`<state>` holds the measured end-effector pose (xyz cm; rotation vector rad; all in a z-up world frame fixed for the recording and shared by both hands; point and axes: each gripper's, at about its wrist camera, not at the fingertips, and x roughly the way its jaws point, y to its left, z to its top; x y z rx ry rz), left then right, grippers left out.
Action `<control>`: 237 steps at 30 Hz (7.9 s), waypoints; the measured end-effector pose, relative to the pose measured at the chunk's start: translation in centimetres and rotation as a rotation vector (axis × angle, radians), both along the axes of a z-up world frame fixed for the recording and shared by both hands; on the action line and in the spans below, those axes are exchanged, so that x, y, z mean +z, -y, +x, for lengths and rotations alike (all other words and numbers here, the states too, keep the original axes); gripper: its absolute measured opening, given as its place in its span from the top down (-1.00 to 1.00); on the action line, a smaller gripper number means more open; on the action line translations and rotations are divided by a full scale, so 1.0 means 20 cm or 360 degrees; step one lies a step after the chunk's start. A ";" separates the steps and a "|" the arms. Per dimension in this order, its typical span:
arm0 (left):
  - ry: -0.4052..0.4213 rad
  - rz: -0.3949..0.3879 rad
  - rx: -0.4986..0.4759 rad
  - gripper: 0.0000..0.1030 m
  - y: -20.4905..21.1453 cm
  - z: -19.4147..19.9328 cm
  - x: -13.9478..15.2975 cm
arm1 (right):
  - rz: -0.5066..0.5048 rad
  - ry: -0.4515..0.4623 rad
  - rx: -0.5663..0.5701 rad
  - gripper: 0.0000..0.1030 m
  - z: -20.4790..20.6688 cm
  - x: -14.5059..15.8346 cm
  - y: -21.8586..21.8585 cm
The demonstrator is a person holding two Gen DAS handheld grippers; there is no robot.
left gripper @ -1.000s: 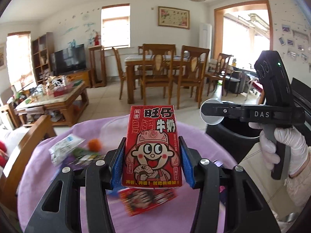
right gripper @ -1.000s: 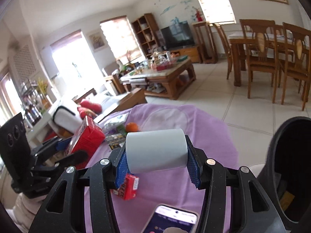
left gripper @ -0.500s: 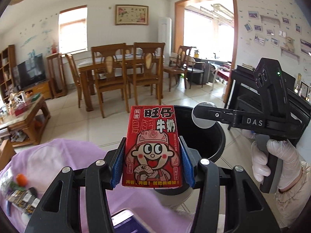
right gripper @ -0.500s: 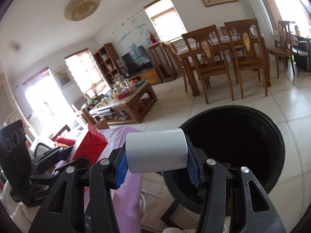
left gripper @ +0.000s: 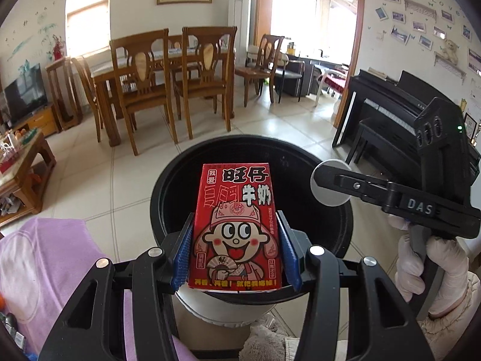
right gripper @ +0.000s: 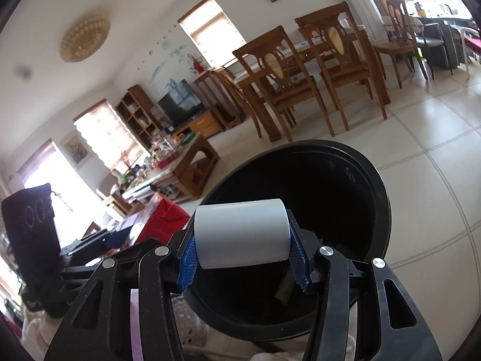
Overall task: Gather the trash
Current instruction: 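Carry both items over the black bin and open both tools to drop them, then return both tools to the table above the remaining trash, then grasp the white sachet with left tool while right tool grasps battery card, then carry both items over the black bin and open both tools to drop them, then move both tools back over the table toward the red milk box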
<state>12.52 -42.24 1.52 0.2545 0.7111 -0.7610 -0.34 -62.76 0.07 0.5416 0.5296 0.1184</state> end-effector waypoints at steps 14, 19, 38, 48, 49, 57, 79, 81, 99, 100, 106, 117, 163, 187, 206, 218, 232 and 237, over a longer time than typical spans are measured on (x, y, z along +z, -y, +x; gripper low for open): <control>0.0093 0.0048 0.0072 -0.60 0.05 0.00 -0.01 | 0.0045 -0.0041 -0.0046 -0.47 0.05 -0.07 0.03; 0.0126 0.0020 0.0073 -0.68 0.01 -0.05 0.05 | 0.0028 -0.0026 -0.0055 -0.47 0.03 -0.05 0.02; 0.0168 -0.0198 0.0468 -0.73 -0.79 -0.13 0.24 | -0.0190 0.0051 0.0321 -0.47 0.16 0.17 -0.73; 0.0167 -0.0153 0.0937 -0.73 -1.62 0.02 0.18 | -0.0444 0.0079 0.0763 -0.47 0.35 0.29 -1.55; 0.0164 -0.0128 0.0973 -0.73 -1.69 0.04 0.17 | -0.0497 0.0074 0.0821 -0.47 0.38 0.30 -1.65; 0.0110 0.0202 0.1068 -0.73 -2.05 0.35 0.04 | -0.0903 0.0024 0.1214 -0.47 0.52 0.25 -2.36; 0.0073 0.0399 0.0830 -0.73 -2.08 0.48 -0.16 | -0.1259 -0.0109 0.1354 0.69 0.86 -0.02 -2.73; 0.0070 0.0399 0.0842 -0.74 -2.07 0.49 -0.15 | -0.1215 -0.0110 0.1335 0.74 0.86 -0.01 -2.68; -0.0055 0.0259 0.0925 -0.23 -2.11 0.56 -0.18 | -0.0906 -0.0174 0.1271 0.95 0.91 0.08 -2.49; -0.0057 0.0242 0.0947 -0.19 -2.13 0.56 -0.18 | -0.0906 -0.0176 0.1269 0.95 0.93 0.08 -2.51; 0.0001 0.0150 0.1006 0.41 -2.12 0.51 -0.15 | -0.0880 -0.0176 0.1254 0.95 0.93 0.08 -2.52; 0.0110 -0.0182 0.1075 0.80 -2.18 0.31 0.03 | -0.0774 -0.0071 0.1239 0.95 0.81 0.20 -2.47; 0.0084 -0.0179 -0.0020 0.84 0.06 -0.04 0.08 | -0.0082 0.0042 0.0038 0.95 -0.05 0.04 0.03; 0.0070 -0.0019 0.0039 -0.34 0.10 -0.08 0.07 | -0.0072 -0.0022 -0.0020 0.13 0.05 -0.06 0.01; 0.0196 -0.0186 0.0615 -0.89 -0.99 -0.17 0.25 | -0.0318 0.0093 0.0445 -0.39 0.21 0.25 -0.90; 0.0069 -0.0040 0.1098 -0.88 -1.97 -0.12 0.07 | -0.0786 0.0147 0.1153 -0.39 0.24 0.23 -1.95; -0.0129 0.0278 0.1016 -0.30 -2.21 0.09 -0.22 | -0.1479 0.0063 0.1596 -0.38 0.25 -0.07 -2.50; -0.0145 0.0289 0.0958 0.02 -2.17 0.16 -0.23 | -0.1497 0.0037 0.1618 -0.38 0.27 -0.10 -2.51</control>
